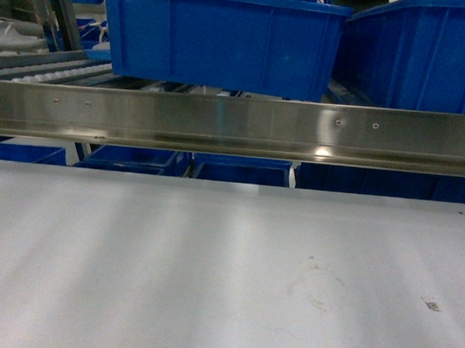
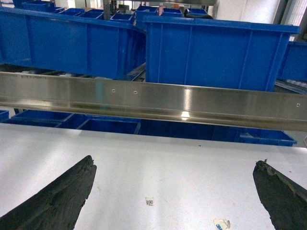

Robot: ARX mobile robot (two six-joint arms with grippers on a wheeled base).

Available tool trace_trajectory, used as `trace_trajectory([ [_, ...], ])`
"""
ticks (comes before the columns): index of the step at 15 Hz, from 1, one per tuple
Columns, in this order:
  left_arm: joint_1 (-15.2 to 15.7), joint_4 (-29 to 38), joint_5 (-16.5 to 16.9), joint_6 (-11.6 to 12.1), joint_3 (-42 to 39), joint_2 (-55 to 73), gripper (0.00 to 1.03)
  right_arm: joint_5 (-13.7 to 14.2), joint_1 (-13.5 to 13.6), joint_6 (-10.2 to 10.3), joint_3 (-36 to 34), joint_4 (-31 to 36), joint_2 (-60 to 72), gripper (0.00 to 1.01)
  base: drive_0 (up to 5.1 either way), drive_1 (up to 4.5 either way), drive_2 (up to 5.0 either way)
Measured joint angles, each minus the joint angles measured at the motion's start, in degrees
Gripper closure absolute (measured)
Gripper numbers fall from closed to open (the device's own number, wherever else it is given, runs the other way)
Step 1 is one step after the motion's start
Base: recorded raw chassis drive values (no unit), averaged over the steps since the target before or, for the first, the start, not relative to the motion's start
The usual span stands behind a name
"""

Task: Organize blue bins on left shelf correctly

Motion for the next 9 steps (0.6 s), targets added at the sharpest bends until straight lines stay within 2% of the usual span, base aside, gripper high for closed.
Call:
trace_trajectory([
  [9,0.0,-0.2,-0.1,0.0,0.0,0.0,0.05,0.0,0.0,0.0,0.0,-0.1,0.0,0.03,0.0,0.00,0.0],
])
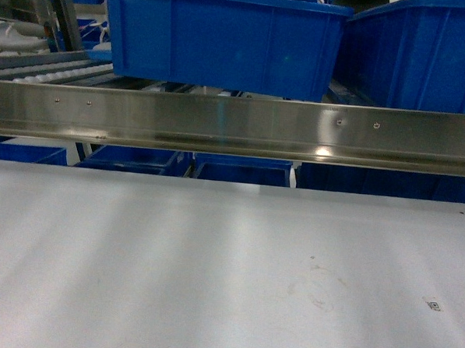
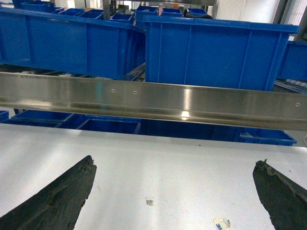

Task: Organize blue bins on left shelf correctly

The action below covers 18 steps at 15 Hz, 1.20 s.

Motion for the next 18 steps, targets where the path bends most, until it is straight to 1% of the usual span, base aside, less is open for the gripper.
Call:
trace_trajectory([
  [18,0.0,0.0,0.0,0.0,0.0,0.0,0.05,0.0,0.0,0.0,0.0,0.0,0.0,0.03,0.0,0.00,0.0],
])
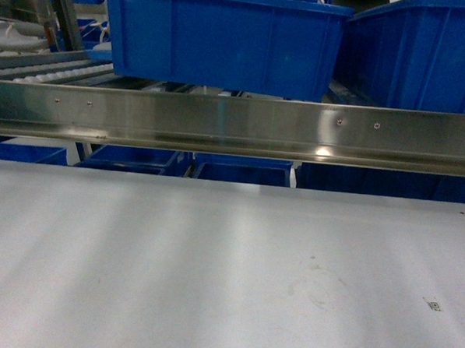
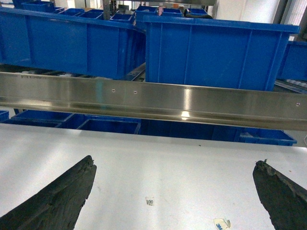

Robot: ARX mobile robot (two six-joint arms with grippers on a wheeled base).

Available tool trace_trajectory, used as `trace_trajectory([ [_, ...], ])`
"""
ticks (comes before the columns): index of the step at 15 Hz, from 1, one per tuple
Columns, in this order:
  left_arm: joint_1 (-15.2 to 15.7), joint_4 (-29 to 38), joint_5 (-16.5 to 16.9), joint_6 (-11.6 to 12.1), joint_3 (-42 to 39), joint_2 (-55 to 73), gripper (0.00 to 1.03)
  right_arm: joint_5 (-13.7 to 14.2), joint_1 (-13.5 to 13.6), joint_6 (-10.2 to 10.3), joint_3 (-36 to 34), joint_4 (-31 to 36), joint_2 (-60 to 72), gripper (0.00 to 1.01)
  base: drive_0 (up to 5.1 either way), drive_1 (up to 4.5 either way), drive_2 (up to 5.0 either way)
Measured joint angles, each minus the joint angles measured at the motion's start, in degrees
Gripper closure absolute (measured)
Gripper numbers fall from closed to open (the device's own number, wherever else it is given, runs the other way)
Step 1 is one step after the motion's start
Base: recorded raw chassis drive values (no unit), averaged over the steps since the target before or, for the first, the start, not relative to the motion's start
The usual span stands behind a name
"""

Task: Organize blue bins on left shelf correctly

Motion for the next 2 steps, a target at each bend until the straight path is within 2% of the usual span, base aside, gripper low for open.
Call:
trace_trajectory([
  [2,0.0,0.0,0.0,0.0,0.0,0.0,0.05,0.0,0.0,0.0,0.0,0.0,0.0,0.03,0.0,0.00,0.0],
])
